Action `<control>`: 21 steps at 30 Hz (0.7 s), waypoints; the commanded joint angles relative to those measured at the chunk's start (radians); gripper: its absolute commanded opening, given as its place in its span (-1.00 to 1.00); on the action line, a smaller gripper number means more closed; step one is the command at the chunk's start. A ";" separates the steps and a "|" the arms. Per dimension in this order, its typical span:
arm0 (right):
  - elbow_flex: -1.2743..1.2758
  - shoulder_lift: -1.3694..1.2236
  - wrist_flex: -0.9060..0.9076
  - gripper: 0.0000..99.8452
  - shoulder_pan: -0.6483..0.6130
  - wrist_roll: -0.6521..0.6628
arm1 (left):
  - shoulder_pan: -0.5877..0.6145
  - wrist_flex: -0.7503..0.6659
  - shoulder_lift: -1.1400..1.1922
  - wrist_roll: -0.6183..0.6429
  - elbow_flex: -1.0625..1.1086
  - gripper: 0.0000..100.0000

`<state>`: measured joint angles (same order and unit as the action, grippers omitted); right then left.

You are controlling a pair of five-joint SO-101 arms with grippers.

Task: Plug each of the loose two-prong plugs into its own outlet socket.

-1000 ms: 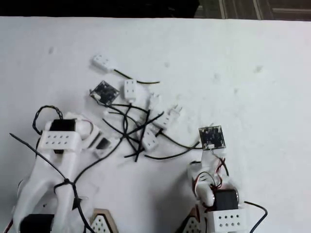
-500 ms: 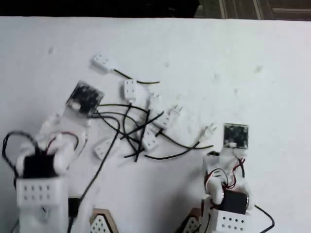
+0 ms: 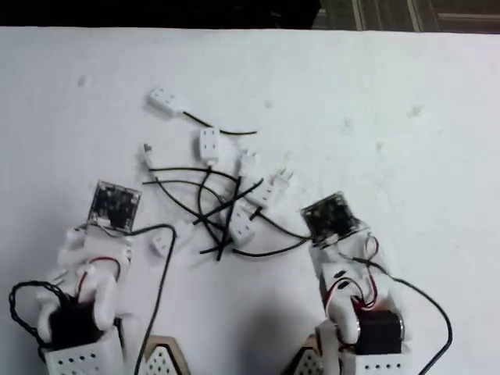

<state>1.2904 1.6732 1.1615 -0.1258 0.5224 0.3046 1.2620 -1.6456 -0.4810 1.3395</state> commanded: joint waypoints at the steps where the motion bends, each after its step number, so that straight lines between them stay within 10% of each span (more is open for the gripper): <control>1: -0.184 -0.229 0.015 -0.96 -0.079 0.008 | 0.012 0.005 -0.139 0.011 0.123 -0.95; 9: -0.551 -0.803 0.012 -0.81 -0.165 -0.014 | 0.028 -0.002 -0.176 0.006 0.199 -0.95; 21: -1.019 -1.372 0.010 -0.62 -0.344 -0.422 | 0.027 -0.009 -0.176 -0.063 0.255 -0.95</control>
<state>0.3943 0.3767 1.1722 -0.4035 0.2232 0.3230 1.2620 -1.8159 -0.5317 1.5942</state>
